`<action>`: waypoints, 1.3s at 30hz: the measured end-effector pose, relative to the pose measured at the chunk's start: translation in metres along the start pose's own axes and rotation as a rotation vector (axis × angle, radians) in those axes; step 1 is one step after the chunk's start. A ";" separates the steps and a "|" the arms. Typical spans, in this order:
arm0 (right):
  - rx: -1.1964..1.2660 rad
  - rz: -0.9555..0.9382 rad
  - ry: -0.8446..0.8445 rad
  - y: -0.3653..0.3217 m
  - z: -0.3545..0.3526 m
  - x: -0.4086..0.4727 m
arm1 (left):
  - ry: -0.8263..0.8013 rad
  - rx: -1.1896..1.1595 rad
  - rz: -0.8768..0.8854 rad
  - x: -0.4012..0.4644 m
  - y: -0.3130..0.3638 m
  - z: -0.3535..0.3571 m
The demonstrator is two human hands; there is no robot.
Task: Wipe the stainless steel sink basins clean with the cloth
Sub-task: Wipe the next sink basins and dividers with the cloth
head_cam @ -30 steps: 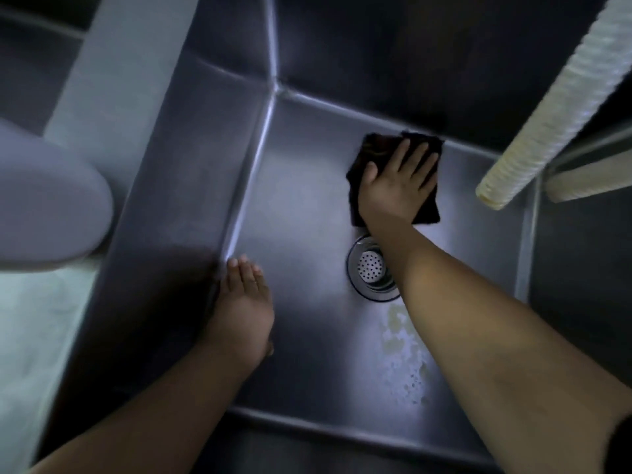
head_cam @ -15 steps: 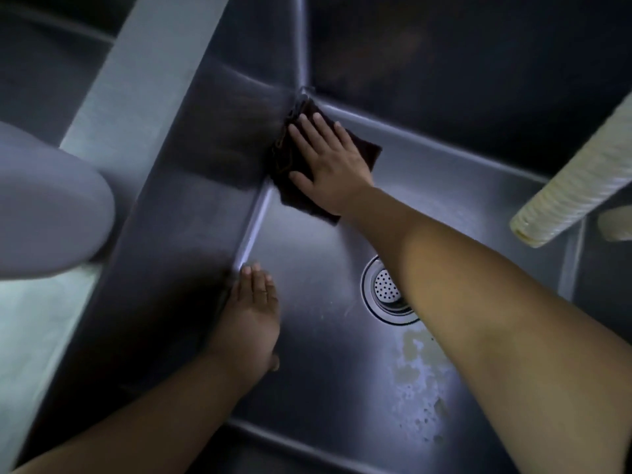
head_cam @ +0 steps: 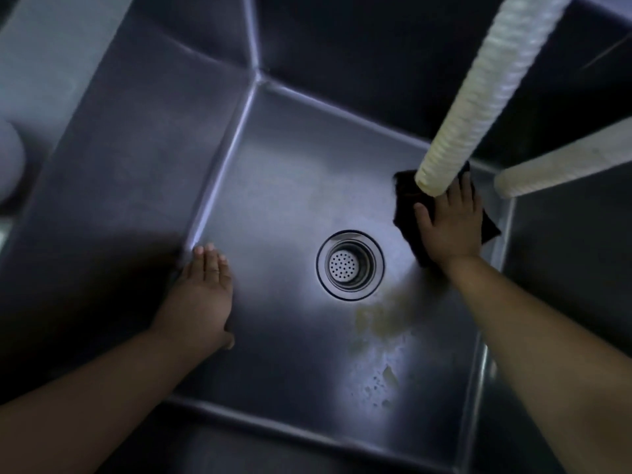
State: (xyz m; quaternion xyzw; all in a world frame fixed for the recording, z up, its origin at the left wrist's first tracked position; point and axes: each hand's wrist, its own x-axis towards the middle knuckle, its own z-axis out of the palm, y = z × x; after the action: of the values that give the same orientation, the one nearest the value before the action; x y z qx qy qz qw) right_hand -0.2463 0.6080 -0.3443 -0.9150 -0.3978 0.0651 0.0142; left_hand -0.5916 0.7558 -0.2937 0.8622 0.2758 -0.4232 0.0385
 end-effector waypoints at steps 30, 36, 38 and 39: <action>-0.007 -0.373 -0.086 -0.197 0.042 -0.115 | 0.077 0.045 -0.003 -0.001 0.003 0.004; -0.001 -0.179 -0.076 -0.173 0.034 -0.051 | 0.074 0.038 0.009 0.002 0.001 0.009; -0.015 -0.092 -0.052 -0.158 0.030 -0.040 | 0.071 0.038 0.007 0.001 0.002 0.008; -0.026 -0.047 -0.044 -0.149 0.028 -0.036 | 0.071 0.040 0.007 0.000 0.002 0.008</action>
State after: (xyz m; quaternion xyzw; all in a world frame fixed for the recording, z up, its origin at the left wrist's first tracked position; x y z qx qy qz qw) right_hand -0.3823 0.6827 -0.3569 -0.9039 -0.4203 0.0797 -0.0047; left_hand -0.5956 0.7518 -0.2993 0.8781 0.2657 -0.3978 0.0130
